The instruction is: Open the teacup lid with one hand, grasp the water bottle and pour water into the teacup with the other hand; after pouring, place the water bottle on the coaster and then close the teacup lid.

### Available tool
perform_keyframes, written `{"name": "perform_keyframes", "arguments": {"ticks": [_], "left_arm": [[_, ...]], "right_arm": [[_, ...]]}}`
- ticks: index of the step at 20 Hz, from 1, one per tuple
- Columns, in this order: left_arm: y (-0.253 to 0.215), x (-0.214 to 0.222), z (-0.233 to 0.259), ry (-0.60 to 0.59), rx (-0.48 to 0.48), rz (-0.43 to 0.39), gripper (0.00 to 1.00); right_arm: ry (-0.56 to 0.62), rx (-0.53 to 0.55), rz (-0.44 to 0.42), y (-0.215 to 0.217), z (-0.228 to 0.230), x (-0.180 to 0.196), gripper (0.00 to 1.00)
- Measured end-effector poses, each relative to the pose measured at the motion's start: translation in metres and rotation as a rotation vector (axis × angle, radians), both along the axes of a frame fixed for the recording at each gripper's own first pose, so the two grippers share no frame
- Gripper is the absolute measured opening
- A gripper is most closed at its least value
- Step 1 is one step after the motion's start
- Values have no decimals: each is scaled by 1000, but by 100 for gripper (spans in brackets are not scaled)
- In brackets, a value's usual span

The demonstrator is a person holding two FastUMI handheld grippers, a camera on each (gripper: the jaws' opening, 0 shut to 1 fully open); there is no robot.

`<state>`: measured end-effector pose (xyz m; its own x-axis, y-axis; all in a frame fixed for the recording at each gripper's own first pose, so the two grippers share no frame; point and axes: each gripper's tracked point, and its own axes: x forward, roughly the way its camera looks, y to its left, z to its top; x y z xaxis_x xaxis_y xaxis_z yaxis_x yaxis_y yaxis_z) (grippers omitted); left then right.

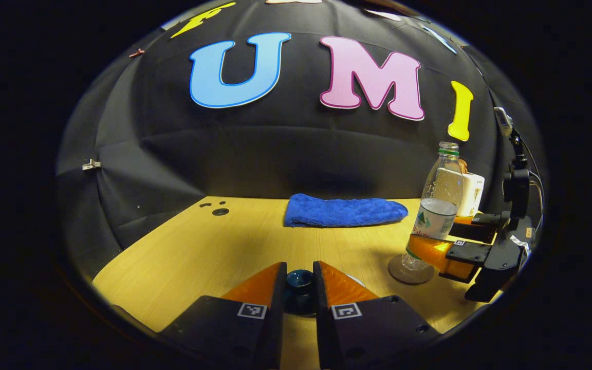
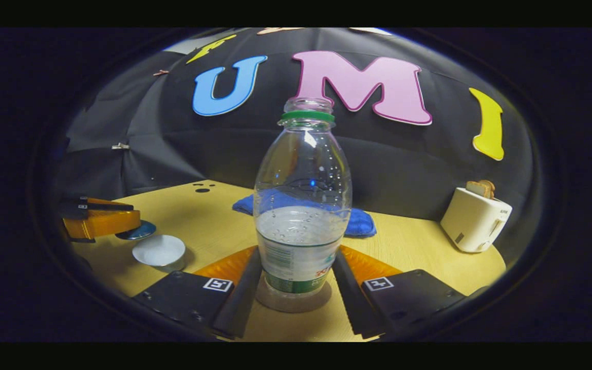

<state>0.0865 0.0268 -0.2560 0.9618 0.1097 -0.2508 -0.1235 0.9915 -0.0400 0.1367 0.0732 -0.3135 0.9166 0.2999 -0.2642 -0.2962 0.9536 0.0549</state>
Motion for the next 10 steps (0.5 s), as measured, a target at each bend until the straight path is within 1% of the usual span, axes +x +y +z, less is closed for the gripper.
{"name": "perform_keyframes", "arguments": {"ticks": [6, 10], "left_arm": [[-7, 6, 1, -7, -8, -6, 31], [-9, 6, 1, -10, -15, -8, 31]], "right_arm": [[50, 19, -2, -1, -11, -3, 81], [80, 27, 4, 0, -18, -6, 89]]}}
